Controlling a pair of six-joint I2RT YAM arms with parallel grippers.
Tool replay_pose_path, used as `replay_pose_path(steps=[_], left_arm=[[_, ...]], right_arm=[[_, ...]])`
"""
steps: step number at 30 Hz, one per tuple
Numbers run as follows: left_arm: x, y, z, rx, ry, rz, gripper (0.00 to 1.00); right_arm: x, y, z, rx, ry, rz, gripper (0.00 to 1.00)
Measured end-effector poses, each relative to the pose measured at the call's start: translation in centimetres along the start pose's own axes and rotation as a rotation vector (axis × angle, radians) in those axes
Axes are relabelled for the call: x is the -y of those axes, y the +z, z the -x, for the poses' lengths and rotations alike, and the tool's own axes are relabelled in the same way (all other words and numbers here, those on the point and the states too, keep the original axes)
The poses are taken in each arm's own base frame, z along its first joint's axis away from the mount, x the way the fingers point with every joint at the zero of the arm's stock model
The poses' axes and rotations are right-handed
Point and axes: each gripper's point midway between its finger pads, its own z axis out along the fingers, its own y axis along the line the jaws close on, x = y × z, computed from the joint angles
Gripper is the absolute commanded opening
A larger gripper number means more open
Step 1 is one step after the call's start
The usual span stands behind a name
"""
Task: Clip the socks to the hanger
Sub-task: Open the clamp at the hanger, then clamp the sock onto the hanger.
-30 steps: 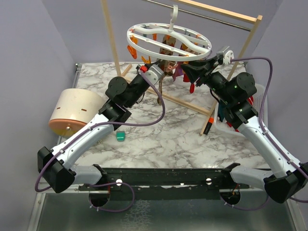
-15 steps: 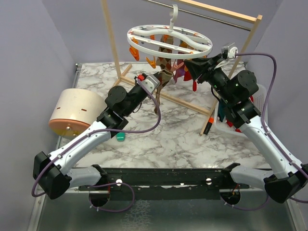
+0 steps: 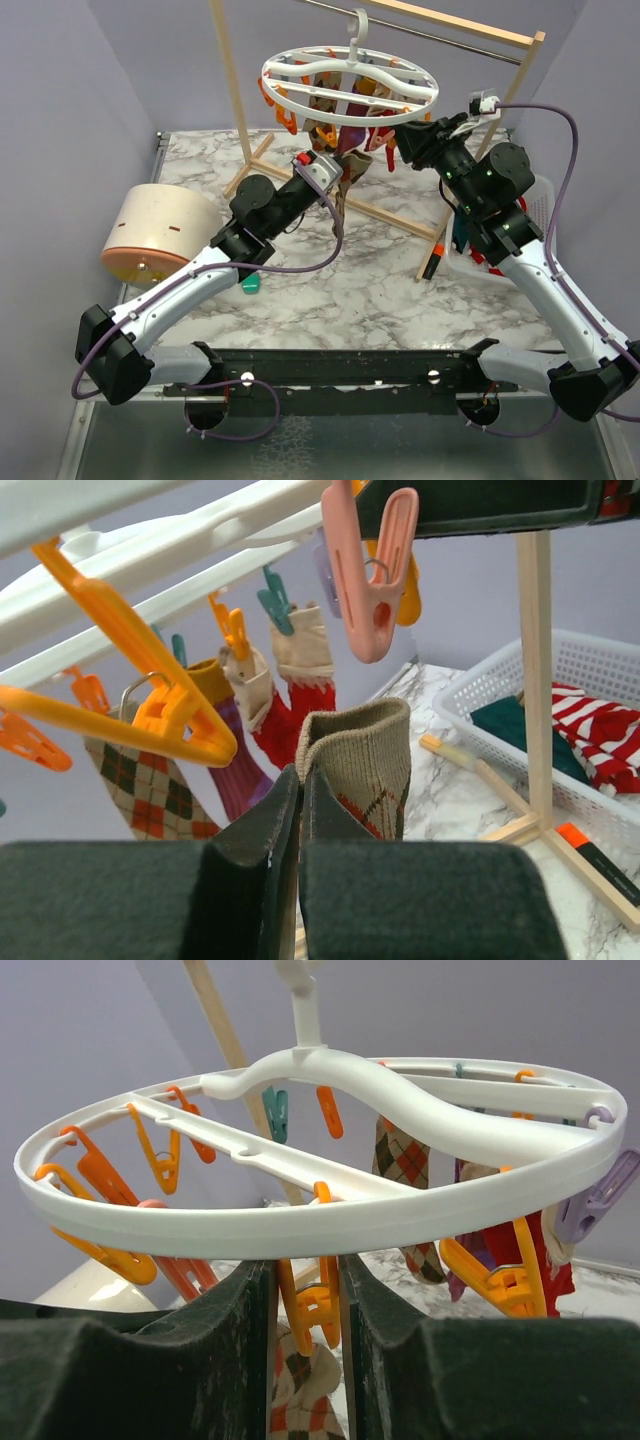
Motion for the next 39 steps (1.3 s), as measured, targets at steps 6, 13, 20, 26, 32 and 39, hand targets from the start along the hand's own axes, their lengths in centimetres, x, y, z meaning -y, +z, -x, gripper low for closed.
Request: replay_pose_path(steps=[6,13,20,26,32,39], left_arm=[[1.1,1.1,0.4,0.02,-0.013,-0.044,0.0],[2.2,1.8,0.8,0.055,-0.02,-0.079,0.0],[3.0,2.6,0.4,0.063,-0.031,-0.1,0.0],[3.1,3.3,1.3,0.088,-0.031,-0.102,0.0],[2.9,3.6,2.3,0.113,-0.022,-0.096,0.0],[3.0,3.8,2.3,0.114,-0.011,-0.092,0.0]], right_arm=[[0.5,0.1,-0.2,-0.002,0.041,-0.035,0.0],[0.9,0.1,-0.1,0.008,0.075,-0.07,0.0],[1.0,0.0,0.0,0.009,0.085,-0.077,0.0],[1.0,0.0,-0.1,0.008,0.086,-0.077,0.0],[1.0,0.0,-0.1,0.007,0.086,-0.077,0.0],[1.0,0.0,-0.1,0.007,0.086,-0.077,0.0]])
